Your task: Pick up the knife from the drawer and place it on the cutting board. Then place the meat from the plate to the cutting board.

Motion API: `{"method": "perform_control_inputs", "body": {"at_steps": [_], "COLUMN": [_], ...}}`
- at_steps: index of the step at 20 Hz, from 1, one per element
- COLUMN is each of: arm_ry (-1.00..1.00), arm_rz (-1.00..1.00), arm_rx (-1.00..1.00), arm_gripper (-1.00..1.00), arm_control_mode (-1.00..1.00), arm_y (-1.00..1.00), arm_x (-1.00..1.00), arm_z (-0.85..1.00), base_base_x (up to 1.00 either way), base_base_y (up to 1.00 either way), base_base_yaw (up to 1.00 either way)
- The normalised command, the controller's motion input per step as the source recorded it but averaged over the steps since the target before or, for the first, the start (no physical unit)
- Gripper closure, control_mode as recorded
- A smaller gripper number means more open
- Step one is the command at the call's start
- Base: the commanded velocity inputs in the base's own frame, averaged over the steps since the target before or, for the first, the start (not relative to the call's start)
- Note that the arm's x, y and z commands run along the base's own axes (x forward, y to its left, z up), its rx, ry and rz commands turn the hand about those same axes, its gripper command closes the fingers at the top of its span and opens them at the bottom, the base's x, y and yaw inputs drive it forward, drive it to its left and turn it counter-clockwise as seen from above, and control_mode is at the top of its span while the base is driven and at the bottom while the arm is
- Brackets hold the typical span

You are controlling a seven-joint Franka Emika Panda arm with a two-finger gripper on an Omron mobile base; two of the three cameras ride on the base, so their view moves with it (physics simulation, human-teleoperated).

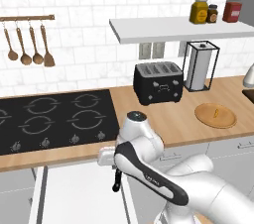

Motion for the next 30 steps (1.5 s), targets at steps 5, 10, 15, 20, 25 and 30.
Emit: {"method": "perform_control_inputs", "body": {"at_steps": [5,10,15,20,25,30], "arm_ry": [0.01,0.00,0.00,0.00,0.00,-0.06], "arm_rz": [0.00,0.04,0.08,0.05,0.01,0.02], "arm_rx": [0.00,-0.04,-0.10,-0.04,0.00,0.00], "arm_gripper": [1.00,1.00,1.00,1.00,1.00,1.00], "arm_control_mode": [-1.00,-1.00,-1.00,-1.00,-1.00,-1.00], "arm_y": [-0.90,-0.86,-0.71,-0.67,-0.72,-0.35], "arm_x": [0.62,0.50,0.15,-0.07,-0.25,-0.40], "arm_z": [0.27,0.39,0.48,0.48,0.42,0.10], "base_base_x": [0.00,0.00,0.00,0.00,0.00,0.00], "base_base_y": [0.00,0.00,0.00,0.00,0.00,0.00], "base_base_yaw": [0.00,0.00,0.00,0.00,0.00,0.00]}}
